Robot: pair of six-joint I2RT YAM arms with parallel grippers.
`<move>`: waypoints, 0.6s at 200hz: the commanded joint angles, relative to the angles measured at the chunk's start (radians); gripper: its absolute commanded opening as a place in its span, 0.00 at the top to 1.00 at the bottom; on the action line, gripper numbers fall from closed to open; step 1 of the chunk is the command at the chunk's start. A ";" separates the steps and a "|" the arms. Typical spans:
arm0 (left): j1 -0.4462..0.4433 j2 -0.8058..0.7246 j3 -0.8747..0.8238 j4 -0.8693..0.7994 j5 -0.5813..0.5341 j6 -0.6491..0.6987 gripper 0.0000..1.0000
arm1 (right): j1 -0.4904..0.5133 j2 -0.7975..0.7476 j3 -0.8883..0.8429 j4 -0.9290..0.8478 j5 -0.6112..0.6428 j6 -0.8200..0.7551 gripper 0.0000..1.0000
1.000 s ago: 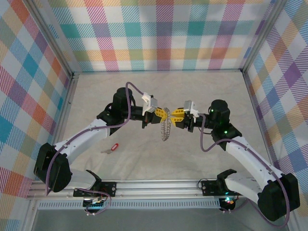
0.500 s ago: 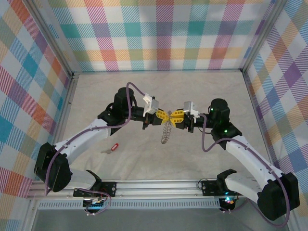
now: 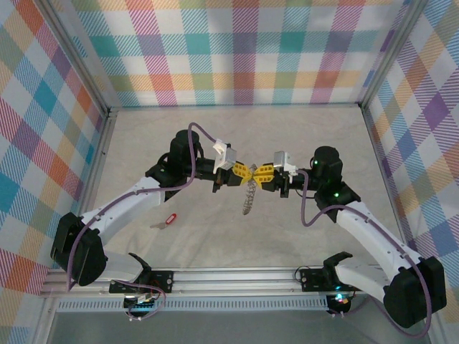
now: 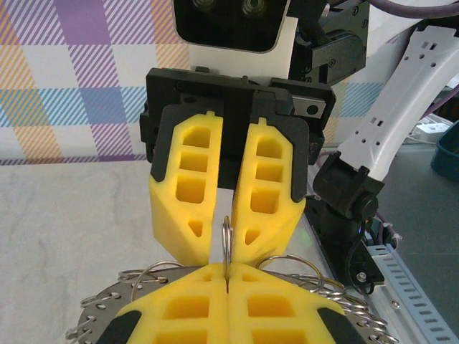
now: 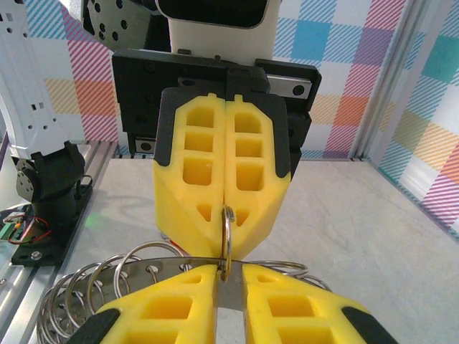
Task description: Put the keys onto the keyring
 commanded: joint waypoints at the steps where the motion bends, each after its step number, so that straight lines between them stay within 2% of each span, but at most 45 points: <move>1: -0.026 -0.004 0.036 0.000 0.018 0.021 1.00 | 0.009 -0.021 0.006 0.026 -0.019 -0.017 0.89; 30: -0.026 -0.007 0.028 -0.014 -0.003 0.028 1.00 | 0.011 -0.018 0.014 0.018 -0.034 -0.023 1.00; 41: -0.026 -0.008 0.027 -0.019 -0.012 0.028 1.00 | 0.010 -0.015 0.018 0.013 -0.035 -0.024 1.00; 59: -0.026 -0.011 0.033 -0.041 -0.025 0.032 0.91 | 0.011 -0.014 0.026 -0.012 -0.031 -0.036 1.00; 70: -0.026 -0.014 0.041 -0.070 -0.028 0.048 0.77 | 0.011 -0.019 0.032 -0.050 -0.018 -0.056 1.00; 78: -0.025 -0.016 0.051 -0.097 -0.028 0.071 0.74 | 0.011 -0.021 0.044 -0.100 -0.008 -0.088 1.00; 120: -0.027 0.007 0.130 -0.325 -0.029 0.205 0.73 | 0.011 -0.020 0.099 -0.306 0.035 -0.208 1.00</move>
